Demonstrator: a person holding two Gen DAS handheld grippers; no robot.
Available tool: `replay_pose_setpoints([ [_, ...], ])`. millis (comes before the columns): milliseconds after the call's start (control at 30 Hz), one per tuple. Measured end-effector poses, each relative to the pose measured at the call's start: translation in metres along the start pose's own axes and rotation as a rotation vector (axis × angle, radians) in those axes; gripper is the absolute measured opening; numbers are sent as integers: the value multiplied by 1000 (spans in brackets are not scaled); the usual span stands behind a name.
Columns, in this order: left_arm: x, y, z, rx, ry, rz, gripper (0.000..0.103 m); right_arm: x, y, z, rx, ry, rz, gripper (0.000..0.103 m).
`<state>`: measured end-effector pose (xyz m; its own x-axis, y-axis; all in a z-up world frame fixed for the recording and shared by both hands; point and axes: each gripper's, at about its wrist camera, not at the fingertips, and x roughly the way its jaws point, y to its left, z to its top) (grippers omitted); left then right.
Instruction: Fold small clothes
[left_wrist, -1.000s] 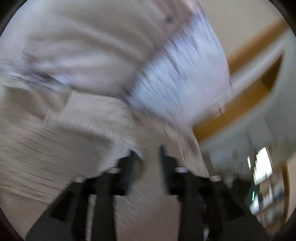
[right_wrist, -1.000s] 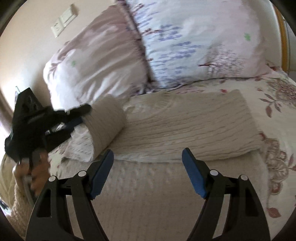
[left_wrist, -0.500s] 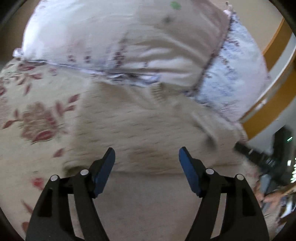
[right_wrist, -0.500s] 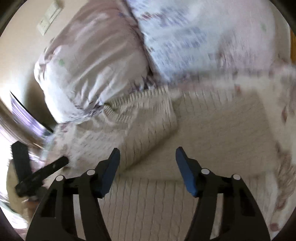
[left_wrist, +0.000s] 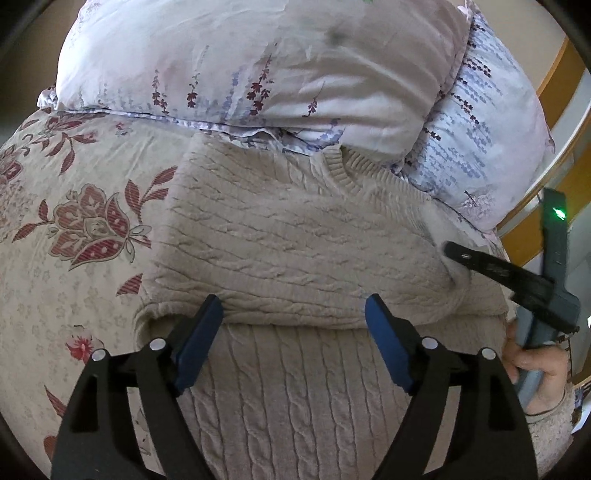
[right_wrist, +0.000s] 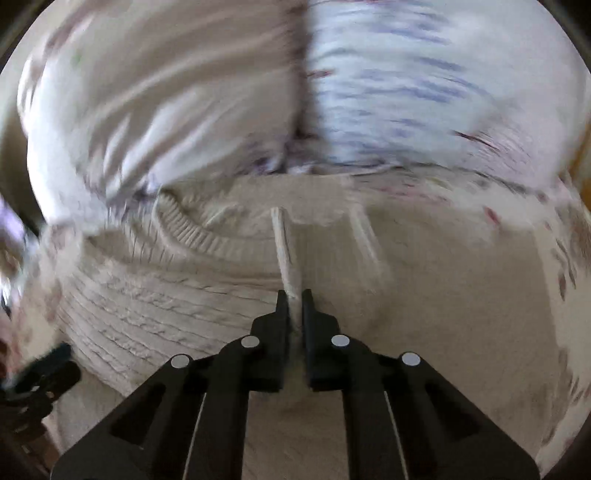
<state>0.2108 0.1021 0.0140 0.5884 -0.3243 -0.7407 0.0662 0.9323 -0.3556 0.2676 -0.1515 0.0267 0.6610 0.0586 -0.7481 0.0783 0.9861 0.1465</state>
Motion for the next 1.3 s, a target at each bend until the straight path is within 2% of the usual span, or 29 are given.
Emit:
replay_pose_setpoints([
  [67,0,-1,-1,6,-1,-2,82,-20,-29,-9,107,-27,72,7],
  [200,-1,-3,-2,7,2,-13,86,-38,-90,-37,333,19,255,10],
  [233,-1,-3,-2,7,3,-15,87,-39,-98,-41,371,33,286,14],
  [300,-1,-3,-2,6,6,-18,88,-37,-122,-49,463,61,357,42],
  [433,-1,-2,-1,-10,9,-31,88,-34,-139,-46,520,45,395,44],
  [667,-3,2,-2,-36,9,-52,88,-11,-158,-42,618,100,494,43],
  [733,-3,2,-2,-42,9,-56,88,-10,-163,-39,622,101,489,38],
  [767,-4,2,-2,-49,5,-62,88,-9,-164,-37,614,109,470,31],
  [800,-4,2,-2,-51,4,-63,88,-6,-165,-36,608,118,450,17],
  [833,-4,3,-2,-58,2,-66,88,-5,-165,-34,591,126,427,11],
  [900,-4,3,-1,-66,0,-70,89,-6,-155,-25,499,116,349,8],
  [933,-4,3,-1,-69,-1,-70,89,-14,-145,-16,431,70,319,7],
  [1000,-4,3,-1,-72,-3,-71,89,-35,-134,-5,359,-50,334,7],
  [1033,-4,3,-1,-74,-6,-72,89,-55,-128,1,323,-165,364,7],
  [1100,-5,4,-2,-75,-9,-75,89,-70,-124,4,283,-265,350,7],
  [1133,-4,4,-2,-75,-9,-78,89,-66,-123,4,264,-254,281,7],
  [1200,-3,3,-2,-72,-9,-79,89,-40,-129,0,280,-137,176,7],
  [1267,-3,1,-2,-65,-7,-74,89,-9,-144,-12,365,-7,150,7],
  [1300,-3,0,-2,-63,-7,-73,89,-4,-150,-18,394,1,166,7],
])
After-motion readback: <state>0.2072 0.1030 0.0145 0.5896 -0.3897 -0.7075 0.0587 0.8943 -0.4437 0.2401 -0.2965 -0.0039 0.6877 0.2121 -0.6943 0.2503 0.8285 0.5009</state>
